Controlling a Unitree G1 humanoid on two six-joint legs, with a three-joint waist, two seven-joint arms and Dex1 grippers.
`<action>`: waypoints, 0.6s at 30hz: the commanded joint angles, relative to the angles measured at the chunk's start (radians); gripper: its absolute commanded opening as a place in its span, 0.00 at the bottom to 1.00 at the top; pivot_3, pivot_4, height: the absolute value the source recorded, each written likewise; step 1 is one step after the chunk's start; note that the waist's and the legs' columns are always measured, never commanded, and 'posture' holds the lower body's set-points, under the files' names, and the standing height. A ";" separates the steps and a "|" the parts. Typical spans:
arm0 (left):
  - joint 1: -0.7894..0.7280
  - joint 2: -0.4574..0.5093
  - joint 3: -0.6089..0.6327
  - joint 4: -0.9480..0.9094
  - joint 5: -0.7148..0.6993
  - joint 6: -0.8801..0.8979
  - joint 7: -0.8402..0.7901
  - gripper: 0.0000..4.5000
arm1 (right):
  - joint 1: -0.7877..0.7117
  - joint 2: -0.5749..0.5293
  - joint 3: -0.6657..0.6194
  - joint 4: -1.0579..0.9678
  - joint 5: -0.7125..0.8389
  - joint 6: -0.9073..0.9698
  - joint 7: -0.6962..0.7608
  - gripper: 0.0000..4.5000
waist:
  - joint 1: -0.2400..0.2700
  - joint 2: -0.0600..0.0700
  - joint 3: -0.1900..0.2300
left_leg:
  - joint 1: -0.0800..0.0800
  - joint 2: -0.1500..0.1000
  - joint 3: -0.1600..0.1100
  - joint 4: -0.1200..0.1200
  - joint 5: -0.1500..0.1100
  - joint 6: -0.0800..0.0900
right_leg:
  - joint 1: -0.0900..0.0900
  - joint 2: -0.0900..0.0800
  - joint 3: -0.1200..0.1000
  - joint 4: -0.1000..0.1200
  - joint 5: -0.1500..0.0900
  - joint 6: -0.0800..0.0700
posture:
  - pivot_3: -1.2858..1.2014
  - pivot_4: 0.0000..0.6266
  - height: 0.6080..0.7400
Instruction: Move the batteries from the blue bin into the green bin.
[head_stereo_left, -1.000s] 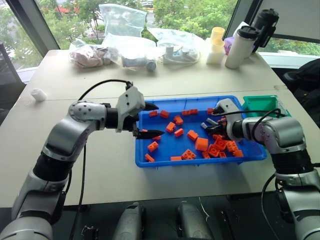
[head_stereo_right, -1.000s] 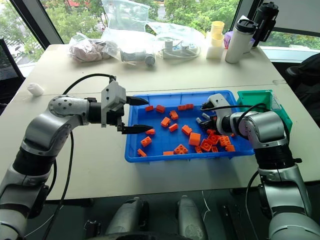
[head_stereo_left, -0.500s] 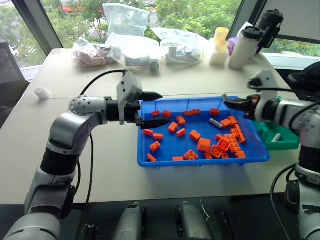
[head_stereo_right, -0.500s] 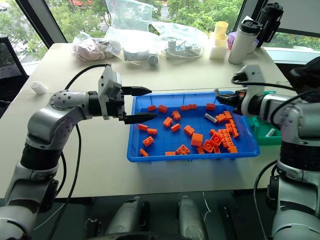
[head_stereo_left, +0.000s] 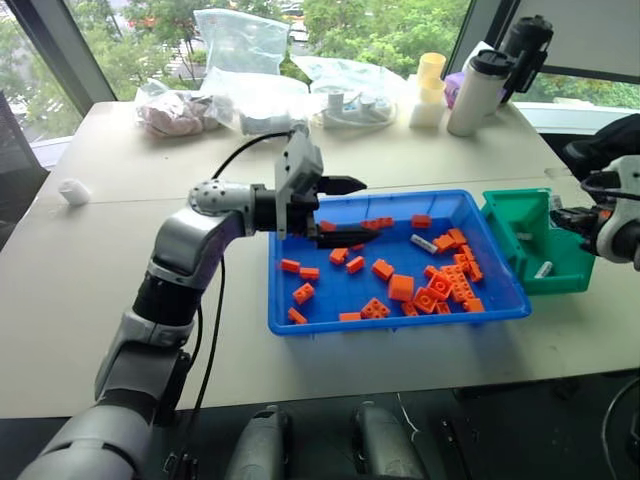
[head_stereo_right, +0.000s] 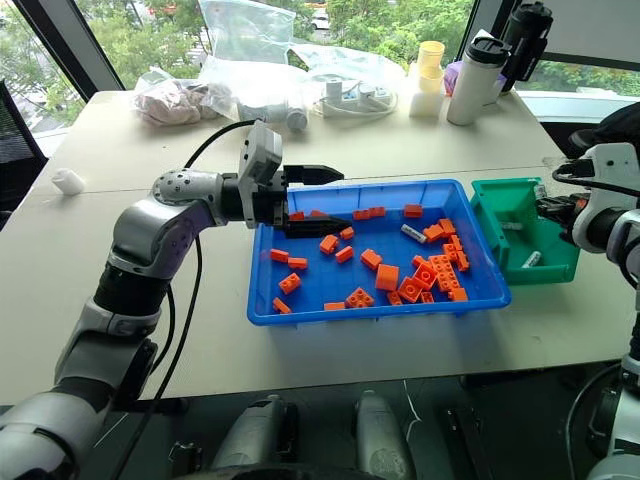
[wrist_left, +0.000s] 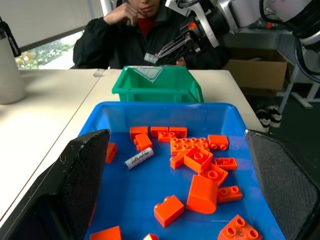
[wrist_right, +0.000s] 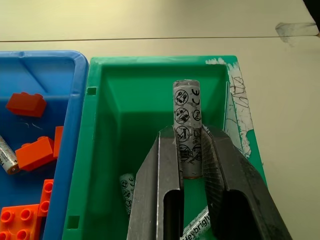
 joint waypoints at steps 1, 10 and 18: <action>-0.012 0.006 -0.004 -0.011 0.022 -0.029 -0.009 1.00 | -0.012 -0.023 -0.006 0.018 -0.016 -0.023 -0.007 0.33 | 0.004 0.000 0.000 | 0.000 0.000 0.000 0.000 0.000 0.000 | 0.000 0.000 0.000 0.000 0.000 0.000 | 0.52 0.24 1.00; 0.027 0.054 0.007 -0.042 0.032 -0.010 -0.017 1.00 | -0.069 -0.037 0.026 0.030 -0.032 -0.151 0.028 0.99 | 0.004 0.000 0.000 | 0.000 0.000 0.000 0.000 0.000 0.000 | 0.000 -0.001 0.000 0.000 0.000 0.000 | 0.52 0.24 1.00; 0.073 0.203 -0.043 -0.096 0.094 -0.008 -0.094 1.00 | -0.118 0.003 0.259 -0.052 0.037 -0.260 0.316 0.99 | 0.002 0.001 0.000 | 0.001 0.001 -0.001 -0.001 0.000 0.000 | 0.000 0.001 0.000 0.000 0.000 0.000 | 0.52 0.24 1.00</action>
